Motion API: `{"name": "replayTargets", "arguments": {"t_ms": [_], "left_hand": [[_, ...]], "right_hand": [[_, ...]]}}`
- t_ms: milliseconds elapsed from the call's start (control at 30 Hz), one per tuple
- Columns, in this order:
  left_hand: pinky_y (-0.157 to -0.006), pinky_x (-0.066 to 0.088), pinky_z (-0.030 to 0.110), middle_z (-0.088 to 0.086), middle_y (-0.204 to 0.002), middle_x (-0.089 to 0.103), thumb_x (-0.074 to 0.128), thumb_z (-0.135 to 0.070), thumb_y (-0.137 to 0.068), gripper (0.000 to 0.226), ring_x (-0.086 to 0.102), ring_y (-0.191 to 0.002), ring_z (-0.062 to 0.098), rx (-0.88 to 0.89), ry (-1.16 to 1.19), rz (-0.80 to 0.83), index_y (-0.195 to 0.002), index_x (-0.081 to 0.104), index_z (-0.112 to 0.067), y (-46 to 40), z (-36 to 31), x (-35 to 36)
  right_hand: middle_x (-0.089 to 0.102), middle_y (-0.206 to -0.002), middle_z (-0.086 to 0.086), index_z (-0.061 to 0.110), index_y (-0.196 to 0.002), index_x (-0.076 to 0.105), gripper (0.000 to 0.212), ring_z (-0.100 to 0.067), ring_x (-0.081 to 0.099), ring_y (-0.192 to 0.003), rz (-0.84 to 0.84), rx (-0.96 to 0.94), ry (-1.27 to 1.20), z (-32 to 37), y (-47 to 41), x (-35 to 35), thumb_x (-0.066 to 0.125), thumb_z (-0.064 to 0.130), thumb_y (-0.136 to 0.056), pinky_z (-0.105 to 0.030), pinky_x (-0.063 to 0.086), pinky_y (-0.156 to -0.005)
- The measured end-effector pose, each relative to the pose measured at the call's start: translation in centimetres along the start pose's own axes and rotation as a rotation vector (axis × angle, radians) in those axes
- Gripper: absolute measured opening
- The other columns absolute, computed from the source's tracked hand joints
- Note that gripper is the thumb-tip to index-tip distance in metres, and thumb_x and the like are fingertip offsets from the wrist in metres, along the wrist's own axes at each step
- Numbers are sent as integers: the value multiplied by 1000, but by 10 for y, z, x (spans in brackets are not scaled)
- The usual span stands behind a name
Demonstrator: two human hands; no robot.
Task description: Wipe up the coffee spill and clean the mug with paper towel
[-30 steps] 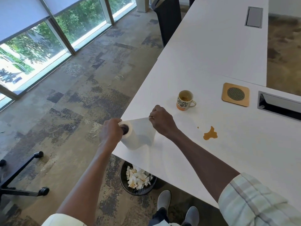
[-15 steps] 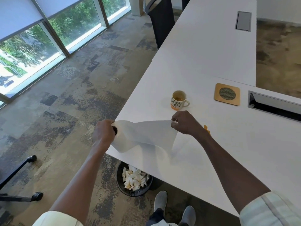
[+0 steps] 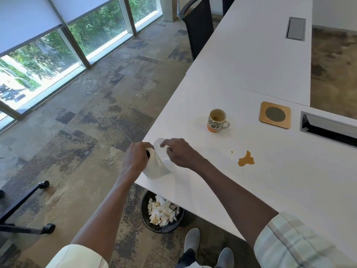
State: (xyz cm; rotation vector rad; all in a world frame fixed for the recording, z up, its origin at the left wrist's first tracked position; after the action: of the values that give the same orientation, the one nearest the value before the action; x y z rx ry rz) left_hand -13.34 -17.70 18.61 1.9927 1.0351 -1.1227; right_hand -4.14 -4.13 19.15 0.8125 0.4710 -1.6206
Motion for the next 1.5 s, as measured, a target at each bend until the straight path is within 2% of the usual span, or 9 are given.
{"name": "replayTargets", "arguments": {"t_ms": [67,167,400,667,833,1033,1133,1300,1500], "left_hand": [[-46,34,24,11,-98,77,56,5,-88,42,58,-67,22,-1,-10,10,-103,80,-26,0,0,0],[-57,40,29,12,-99,74,59,6,-83,41,63,-76,28,-2,-31,23,-103,79,-24,-2,-3,1],[-60,37,29,10,-91,73,53,8,-82,41,62,-76,29,79,5,49,-97,80,-20,-7,-7,6],[-72,59,45,14,-94,76,56,5,-86,37,71,-84,34,65,75,18,-104,79,-18,-21,4,4],[-66,58,41,7,-77,75,60,2,-81,35,70,-74,28,91,98,39,-90,81,-25,-26,11,5],[-72,57,34,7,-86,80,68,13,-78,36,74,-79,22,232,94,35,-96,83,-15,-32,19,2],[-78,59,36,10,-94,80,69,14,-82,32,75,-84,23,225,159,34,-99,83,-9,-36,28,0],[-75,52,24,10,-95,79,72,12,-84,28,73,-82,18,208,220,36,-102,82,-6,-41,40,-1],[-70,50,13,4,-94,79,73,9,-85,29,72,-79,13,187,221,50,-103,82,-11,-48,50,1]], "right_hand": [[64,-127,-12,9,-127,61,38,-28,60,-113,87,4,4,7,-3,12,56,29,-94,-35,46,-96],[65,-122,-9,11,-125,60,53,-24,60,-111,166,-26,38,18,-3,20,67,45,-86,-39,49,-91],[67,-99,-17,4,-94,63,15,-36,63,-92,91,20,222,15,-7,17,50,10,-89,-39,51,-72],[64,-89,-19,3,-81,60,26,-40,61,-83,-9,54,223,-7,-12,6,48,21,-94,-37,44,-64],[66,-83,-15,5,-77,63,30,-34,60,-78,-12,83,117,-17,-15,6,54,27,-95,-37,48,-65],[48,-63,-4,25,-49,34,50,-26,46,-64,-46,141,-31,-26,-22,10,62,21,-90,-26,28,-59],[44,-55,0,25,-47,34,51,-25,44,-61,-56,158,-84,-26,-26,15,63,18,-89,-27,26,-50],[48,-57,-5,7,-56,48,35,-26,45,-60,-57,184,-126,-29,-32,28,60,11,-89,-27,29,-55],[39,-56,15,22,-48,34,49,-3,37,-52,-105,190,-130,-30,-39,34,55,-2,-85,-16,24,-48]]}}
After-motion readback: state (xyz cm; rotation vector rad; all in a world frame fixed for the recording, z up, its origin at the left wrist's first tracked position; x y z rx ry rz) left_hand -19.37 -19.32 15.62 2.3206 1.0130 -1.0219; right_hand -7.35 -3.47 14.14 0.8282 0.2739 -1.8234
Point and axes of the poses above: each hand's wrist, its own y-axis away from the middle knuckle, its own x-axis out of the palm, z = x × y, the point moved 5 cm from there along -y, towards the middle knuckle
